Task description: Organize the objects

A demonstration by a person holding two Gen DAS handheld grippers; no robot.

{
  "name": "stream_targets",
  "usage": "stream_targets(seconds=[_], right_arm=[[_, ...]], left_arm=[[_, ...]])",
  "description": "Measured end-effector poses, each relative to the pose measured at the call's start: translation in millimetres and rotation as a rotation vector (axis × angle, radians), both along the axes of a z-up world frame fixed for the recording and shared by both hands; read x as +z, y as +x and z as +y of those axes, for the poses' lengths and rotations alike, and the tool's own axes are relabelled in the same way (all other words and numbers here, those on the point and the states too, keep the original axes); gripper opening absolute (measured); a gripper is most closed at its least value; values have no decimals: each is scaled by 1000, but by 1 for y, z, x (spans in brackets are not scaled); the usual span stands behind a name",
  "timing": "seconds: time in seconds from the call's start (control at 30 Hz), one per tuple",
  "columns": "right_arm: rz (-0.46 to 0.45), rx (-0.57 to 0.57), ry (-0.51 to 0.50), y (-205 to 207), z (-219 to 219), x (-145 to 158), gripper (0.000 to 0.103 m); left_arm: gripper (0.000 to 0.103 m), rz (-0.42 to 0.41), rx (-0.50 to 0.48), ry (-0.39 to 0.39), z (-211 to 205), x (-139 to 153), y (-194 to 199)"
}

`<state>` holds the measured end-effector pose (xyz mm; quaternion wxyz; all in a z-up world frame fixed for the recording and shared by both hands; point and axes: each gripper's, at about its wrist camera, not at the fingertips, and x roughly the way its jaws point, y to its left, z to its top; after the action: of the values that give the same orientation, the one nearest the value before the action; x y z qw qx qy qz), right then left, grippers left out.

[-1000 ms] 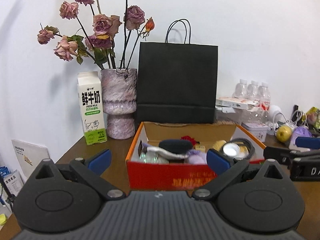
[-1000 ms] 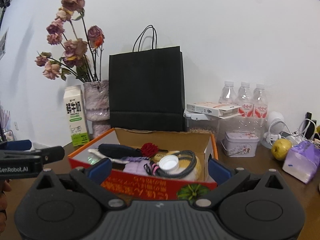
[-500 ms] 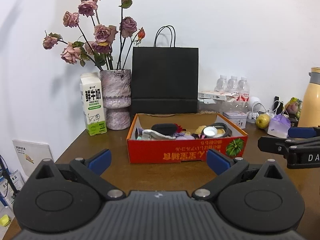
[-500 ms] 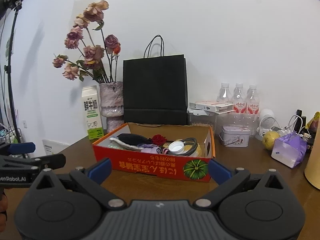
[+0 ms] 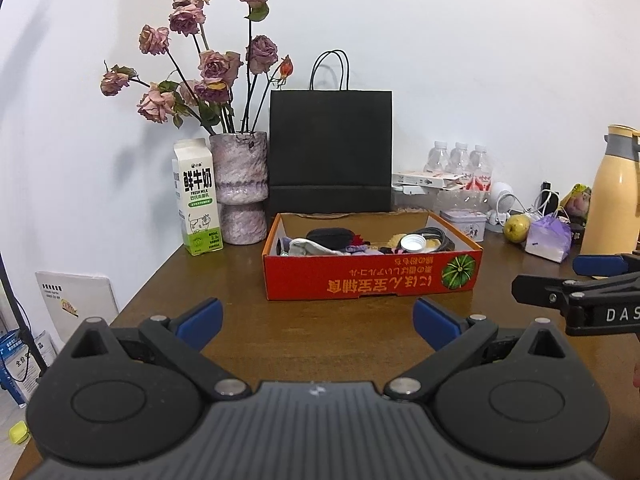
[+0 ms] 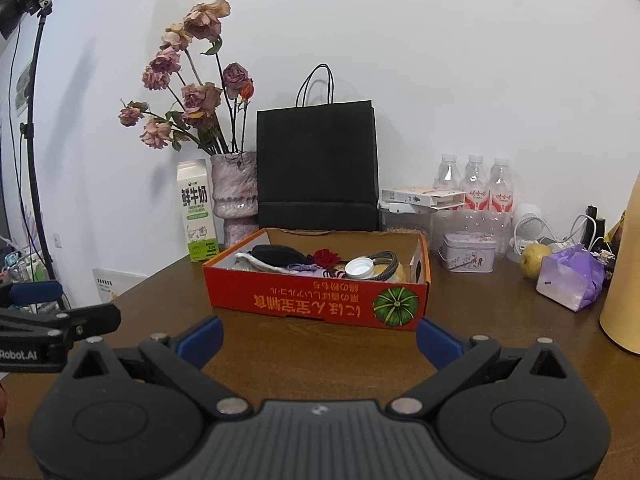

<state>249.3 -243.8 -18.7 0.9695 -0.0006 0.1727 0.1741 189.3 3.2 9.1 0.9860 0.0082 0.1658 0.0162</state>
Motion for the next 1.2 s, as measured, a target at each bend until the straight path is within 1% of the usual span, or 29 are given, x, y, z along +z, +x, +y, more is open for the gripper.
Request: stream_targets(seconds=[0.57, 0.87, 1.2], right_arm=[[-4, 3, -7, -18, -2, 3, 103], [-4, 4, -11, -21, -2, 3, 103], [-4, 4, -13, -22, -2, 3, 103]], left_arm=[[103, 16, -3, -19, 0, 0, -16], [103, 39, -24, -29, -1, 0, -16], [103, 54, -10, -23, -1, 0, -15]])
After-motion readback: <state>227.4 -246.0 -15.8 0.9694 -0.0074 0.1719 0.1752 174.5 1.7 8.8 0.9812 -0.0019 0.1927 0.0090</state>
